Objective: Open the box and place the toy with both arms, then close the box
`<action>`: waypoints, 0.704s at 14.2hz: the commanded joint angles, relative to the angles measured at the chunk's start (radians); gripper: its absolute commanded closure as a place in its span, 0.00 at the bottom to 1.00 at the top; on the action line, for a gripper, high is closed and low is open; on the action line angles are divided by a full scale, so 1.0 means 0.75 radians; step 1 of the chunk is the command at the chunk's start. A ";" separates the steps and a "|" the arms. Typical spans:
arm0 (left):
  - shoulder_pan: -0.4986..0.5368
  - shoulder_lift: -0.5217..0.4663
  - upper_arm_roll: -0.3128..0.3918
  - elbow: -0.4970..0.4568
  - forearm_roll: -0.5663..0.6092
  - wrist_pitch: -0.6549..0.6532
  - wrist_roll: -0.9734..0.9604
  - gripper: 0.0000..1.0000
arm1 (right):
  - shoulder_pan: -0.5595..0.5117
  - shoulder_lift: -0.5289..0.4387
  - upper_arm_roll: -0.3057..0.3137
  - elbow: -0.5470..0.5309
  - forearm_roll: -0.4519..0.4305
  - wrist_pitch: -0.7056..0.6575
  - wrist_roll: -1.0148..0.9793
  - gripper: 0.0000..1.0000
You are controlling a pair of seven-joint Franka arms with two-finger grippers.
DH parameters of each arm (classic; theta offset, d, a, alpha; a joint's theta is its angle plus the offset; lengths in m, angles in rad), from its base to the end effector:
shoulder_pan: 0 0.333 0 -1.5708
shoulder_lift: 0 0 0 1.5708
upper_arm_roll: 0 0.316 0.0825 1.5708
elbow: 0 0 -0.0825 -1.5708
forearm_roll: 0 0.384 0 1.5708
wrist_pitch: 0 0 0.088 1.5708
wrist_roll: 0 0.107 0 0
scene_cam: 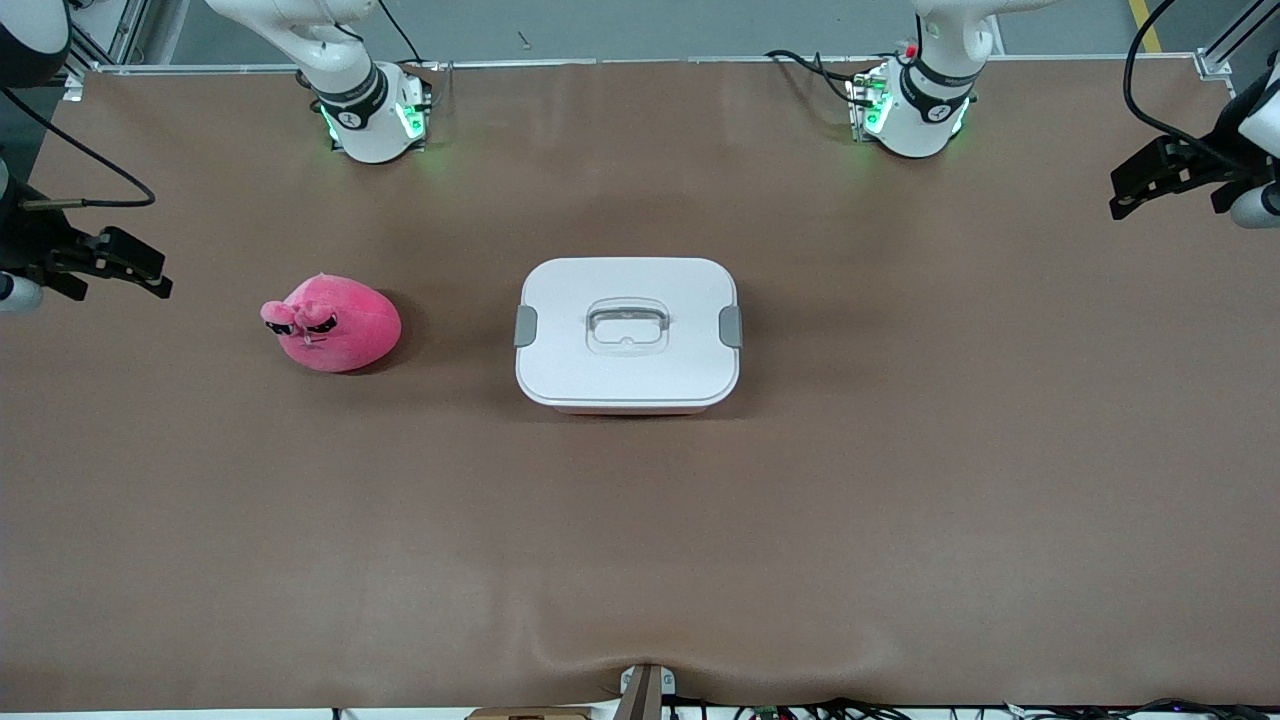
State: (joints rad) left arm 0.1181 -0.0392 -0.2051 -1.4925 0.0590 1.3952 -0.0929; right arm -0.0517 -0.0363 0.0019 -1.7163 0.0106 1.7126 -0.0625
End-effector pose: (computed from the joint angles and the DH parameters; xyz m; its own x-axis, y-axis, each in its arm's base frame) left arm 0.5220 -0.0410 0.6668 0.9985 0.0167 -0.0521 0.0130 -0.9973 -0.0717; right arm 0.5525 -0.0265 0.5879 0.9994 0.0112 0.0332 0.0115 -0.9999 -0.0084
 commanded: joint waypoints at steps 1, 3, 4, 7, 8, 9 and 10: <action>0.002 0.028 -0.011 0.027 -0.019 0.029 -0.068 0.00 | 0.010 -0.013 -0.001 -0.074 0.013 0.077 0.014 0.00; -0.004 0.038 -0.013 0.026 -0.023 0.042 -0.083 0.00 | 0.008 -0.009 0.004 -0.129 0.015 0.087 0.012 0.00; -0.014 0.058 -0.015 0.026 -0.027 0.058 -0.085 0.00 | 0.010 -0.009 0.004 -0.164 0.015 0.111 0.008 0.00; -0.051 0.075 -0.015 -0.037 -0.068 0.079 -0.178 0.00 | 0.010 -0.009 0.012 -0.242 0.015 0.171 -0.005 0.00; -0.061 0.079 -0.025 -0.067 -0.099 0.107 -0.201 0.00 | 0.006 -0.009 0.020 -0.264 0.013 0.169 -0.005 0.00; -0.071 0.079 -0.037 -0.098 -0.113 0.156 -0.224 0.00 | 0.005 -0.009 0.022 -0.284 0.013 0.169 -0.005 0.00; -0.084 0.081 -0.056 -0.131 -0.113 0.201 -0.279 0.00 | 0.008 -0.009 0.024 -0.317 0.013 0.165 -0.005 0.00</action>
State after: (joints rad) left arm 0.0675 0.0309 -0.2280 -1.5404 -0.0062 1.4890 -0.2463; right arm -0.0477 -0.0259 0.0138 -1.9058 0.0144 1.8284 -0.0642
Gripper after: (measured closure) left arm 0.000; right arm 0.000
